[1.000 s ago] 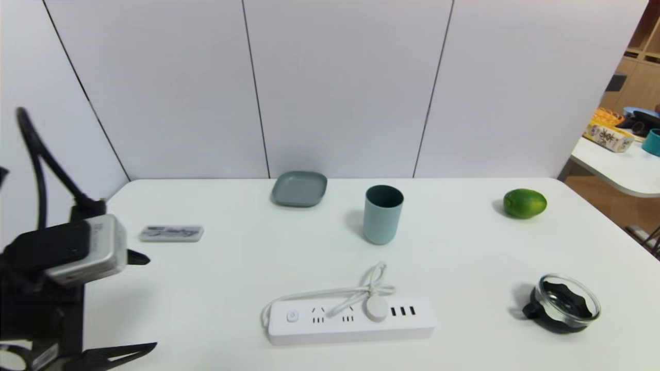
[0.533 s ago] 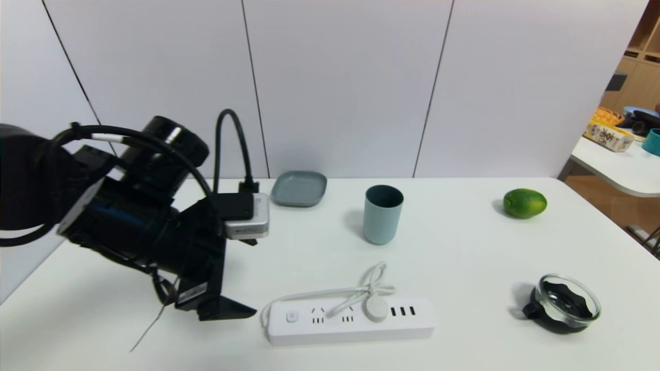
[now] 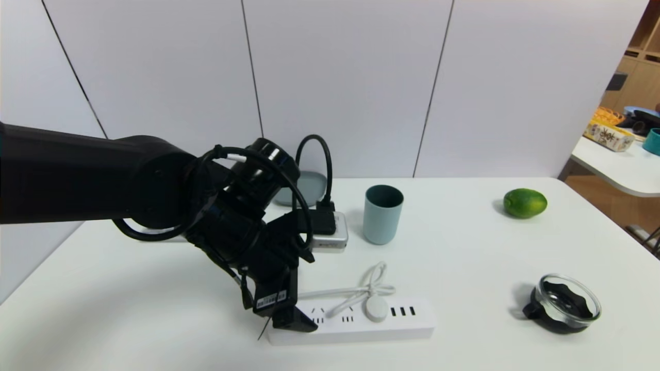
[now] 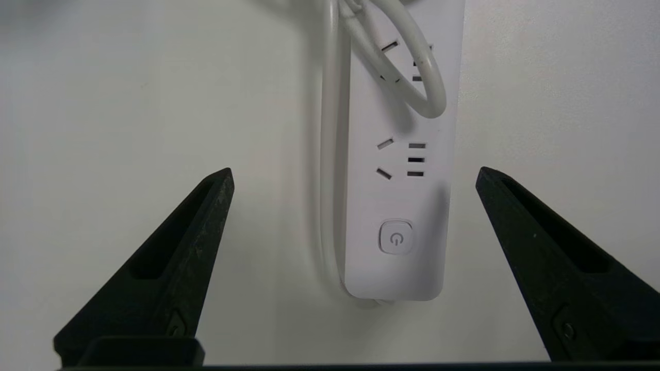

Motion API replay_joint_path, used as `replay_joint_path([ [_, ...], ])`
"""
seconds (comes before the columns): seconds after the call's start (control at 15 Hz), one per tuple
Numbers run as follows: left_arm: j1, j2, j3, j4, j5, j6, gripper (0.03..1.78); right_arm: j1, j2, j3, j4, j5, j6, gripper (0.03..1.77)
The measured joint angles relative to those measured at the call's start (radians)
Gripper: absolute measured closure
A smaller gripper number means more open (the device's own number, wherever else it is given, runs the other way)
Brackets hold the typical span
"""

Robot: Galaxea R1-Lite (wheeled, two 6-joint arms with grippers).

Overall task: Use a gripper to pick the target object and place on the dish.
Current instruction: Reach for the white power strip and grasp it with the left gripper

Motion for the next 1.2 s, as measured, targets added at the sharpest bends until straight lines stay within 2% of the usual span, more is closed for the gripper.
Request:
replay_joint_path([
  [0.73,-0.077,0.063,-0.041,0.0,0.0,-0.041,0.12,0.0,0.0,0.0,0.0,0.0,0.0,0.09],
  [1.2,-0.096,0.101,-0.06,-0.002,0.0,-0.045,0.12,0.0,0.0,0.0,0.0,0.0,0.0,0.09],
])
